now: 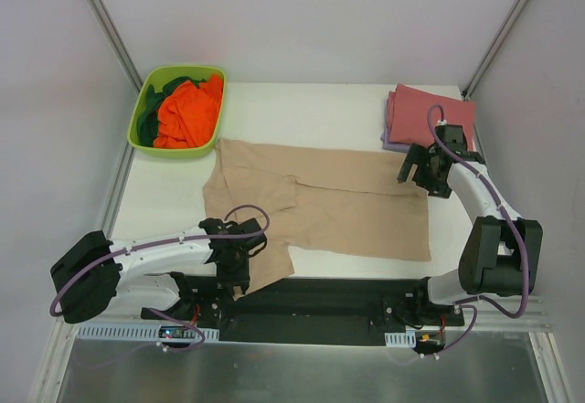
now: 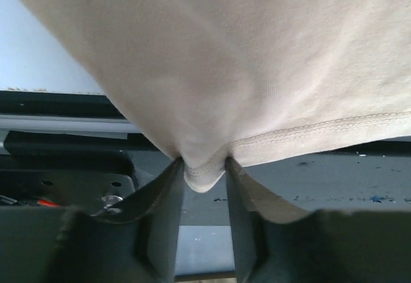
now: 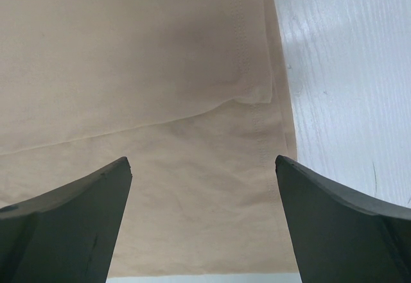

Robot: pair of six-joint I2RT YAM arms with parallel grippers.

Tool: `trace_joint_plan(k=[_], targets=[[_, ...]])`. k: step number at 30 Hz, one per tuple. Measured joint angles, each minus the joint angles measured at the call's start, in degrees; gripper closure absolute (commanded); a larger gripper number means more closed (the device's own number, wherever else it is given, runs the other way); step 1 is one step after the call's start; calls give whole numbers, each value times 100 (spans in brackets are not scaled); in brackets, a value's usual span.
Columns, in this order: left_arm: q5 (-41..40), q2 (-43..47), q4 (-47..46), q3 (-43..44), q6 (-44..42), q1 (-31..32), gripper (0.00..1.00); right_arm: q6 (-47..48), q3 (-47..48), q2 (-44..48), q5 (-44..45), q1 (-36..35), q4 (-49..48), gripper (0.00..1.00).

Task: Fold and stack the t-shirts
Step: Grap the side of the flattened tshirt closest away from the robot with both arms

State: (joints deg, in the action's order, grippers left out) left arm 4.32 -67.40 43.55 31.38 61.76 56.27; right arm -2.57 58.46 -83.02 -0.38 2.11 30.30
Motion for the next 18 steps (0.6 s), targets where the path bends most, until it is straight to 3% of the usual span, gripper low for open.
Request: trace_joint_plan(k=[1, 2, 8, 18], targets=[[17, -35, -7, 11, -9, 33, 93, 0, 0, 0, 17, 0, 0, 4], [44, -55, -11, 20, -20, 66, 100, 0, -9, 4, 48, 0, -2, 4], [118, -70, -63, 146, -205, 223, 100, -269, -376, 442, 166, -2, 66, 3], [-153, 498, -179, 898, -713, 212, 100, -1040, -1414, 2618, 544, -15, 1134, 4]])
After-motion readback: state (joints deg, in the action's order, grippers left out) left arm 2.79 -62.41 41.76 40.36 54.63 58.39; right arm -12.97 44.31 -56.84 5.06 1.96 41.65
